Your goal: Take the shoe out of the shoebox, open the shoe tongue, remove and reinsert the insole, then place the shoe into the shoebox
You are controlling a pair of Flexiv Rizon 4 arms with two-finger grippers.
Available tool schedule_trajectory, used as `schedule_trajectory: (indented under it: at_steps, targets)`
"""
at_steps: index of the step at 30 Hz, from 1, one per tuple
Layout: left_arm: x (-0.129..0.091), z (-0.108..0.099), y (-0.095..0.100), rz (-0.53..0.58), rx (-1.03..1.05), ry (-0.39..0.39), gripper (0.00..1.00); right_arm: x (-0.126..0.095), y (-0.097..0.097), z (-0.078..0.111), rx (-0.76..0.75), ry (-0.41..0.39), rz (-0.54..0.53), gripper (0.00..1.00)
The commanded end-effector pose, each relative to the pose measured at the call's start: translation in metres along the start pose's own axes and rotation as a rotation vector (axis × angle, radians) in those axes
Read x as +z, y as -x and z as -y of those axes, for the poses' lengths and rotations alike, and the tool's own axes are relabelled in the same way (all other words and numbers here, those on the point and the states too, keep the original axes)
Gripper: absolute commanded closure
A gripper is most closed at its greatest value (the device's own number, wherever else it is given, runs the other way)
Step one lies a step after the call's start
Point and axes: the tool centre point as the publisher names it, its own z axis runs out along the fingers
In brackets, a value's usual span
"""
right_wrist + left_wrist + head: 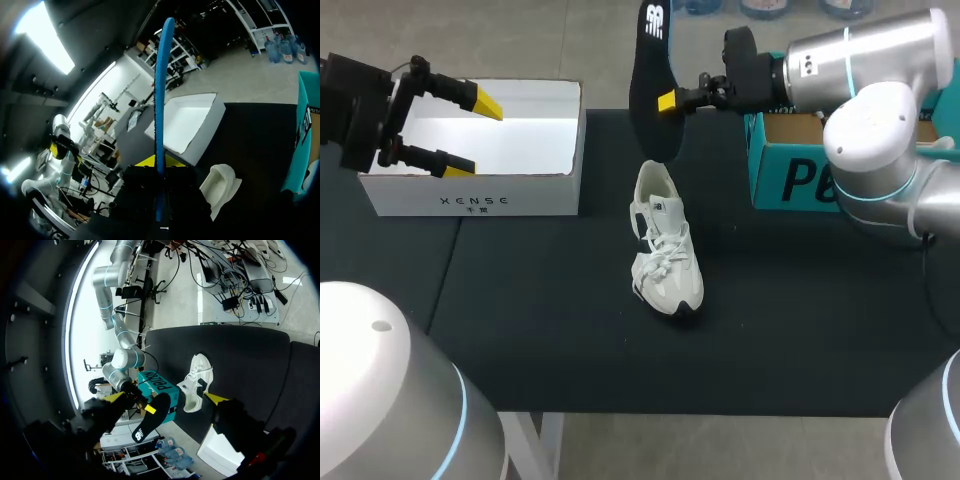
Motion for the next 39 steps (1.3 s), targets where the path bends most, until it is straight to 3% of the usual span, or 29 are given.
schedule_trajectory:
  at_steps: [1,6,12,16,27,39]
  targets:
    - [0.0,-0.001,0.0,-0.003,0.001,-0.002,0.0,0.008,0.007,0.009,-0.037,0.062,-0.014,1.0]
    - [0.0,-0.001,0.0,-0.003,0.001,-0.002,0.0,0.015,0.019,0.009,-0.061,0.104,-0.063,1.0]
    - [0.0,-0.001,0.0,-0.003,0.001,-0.002,0.0,0.027,0.026,0.01,-0.1,0.074,-0.097,1.0]
    - [0.0,-0.001,0.0,-0.003,0.001,-0.002,0.0,0.035,0.04,0.015,-0.095,0.072,-0.12,1.0]
    - [0.0,-0.001,0.0,-0.003,0.001,-0.002,0.0,0.045,0.071,0.026,-0.064,0.07,-0.131,1.0]
    - [0.0,-0.001,0.0,-0.003,0.001,-0.002,0.0,0.056,0.09,0.037,-0.07,0.029,-0.124,1.0]
